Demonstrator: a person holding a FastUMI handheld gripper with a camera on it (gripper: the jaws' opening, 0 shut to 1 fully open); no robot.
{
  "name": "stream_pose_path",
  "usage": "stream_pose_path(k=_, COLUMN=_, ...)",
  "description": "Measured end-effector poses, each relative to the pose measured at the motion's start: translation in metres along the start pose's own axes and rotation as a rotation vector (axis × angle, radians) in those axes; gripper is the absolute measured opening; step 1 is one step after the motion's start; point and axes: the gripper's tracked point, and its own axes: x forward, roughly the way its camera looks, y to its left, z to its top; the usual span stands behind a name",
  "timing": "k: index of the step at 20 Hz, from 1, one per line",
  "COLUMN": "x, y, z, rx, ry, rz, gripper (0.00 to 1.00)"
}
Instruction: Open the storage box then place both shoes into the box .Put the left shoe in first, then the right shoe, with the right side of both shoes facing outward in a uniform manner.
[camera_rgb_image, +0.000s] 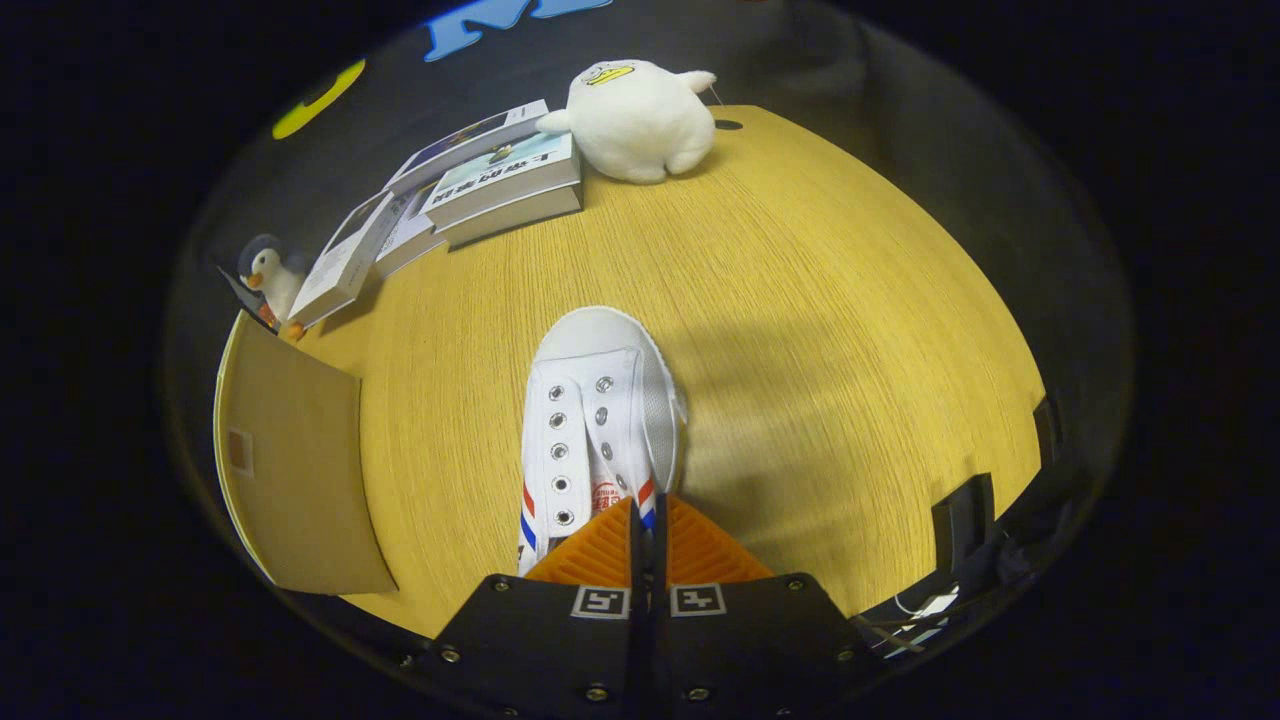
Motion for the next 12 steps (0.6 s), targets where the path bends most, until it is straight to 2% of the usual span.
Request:
stream_pose_path(k=5, x=-0.015, y=0.015, z=0.004, rx=0.009, ry=-0.025, rz=0.034, gripper=0.01)
stream_pose_path(k=12, x=-0.049, y=0.061, z=0.015, rx=0.038, ry=-0.074, rz=0.150, gripper=0.01)
